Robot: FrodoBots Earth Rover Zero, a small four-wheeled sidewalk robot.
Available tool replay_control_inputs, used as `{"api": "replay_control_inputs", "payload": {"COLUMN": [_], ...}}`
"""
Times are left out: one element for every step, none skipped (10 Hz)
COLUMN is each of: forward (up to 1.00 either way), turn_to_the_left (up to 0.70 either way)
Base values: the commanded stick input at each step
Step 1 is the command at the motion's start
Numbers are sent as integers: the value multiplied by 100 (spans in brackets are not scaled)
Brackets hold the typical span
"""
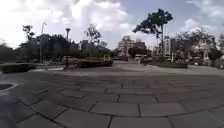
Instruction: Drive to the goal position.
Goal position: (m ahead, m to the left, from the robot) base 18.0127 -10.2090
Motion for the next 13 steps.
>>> {"api": "replay_control_inputs", "payload": {"forward": [0,0,46,70,70,70,70,70,70,70,70,70,70], "turn_to_the_left": [-44,-70,-47,-35,-35,-35,-35,-35,-35,-35,-35,-35,-35]}}
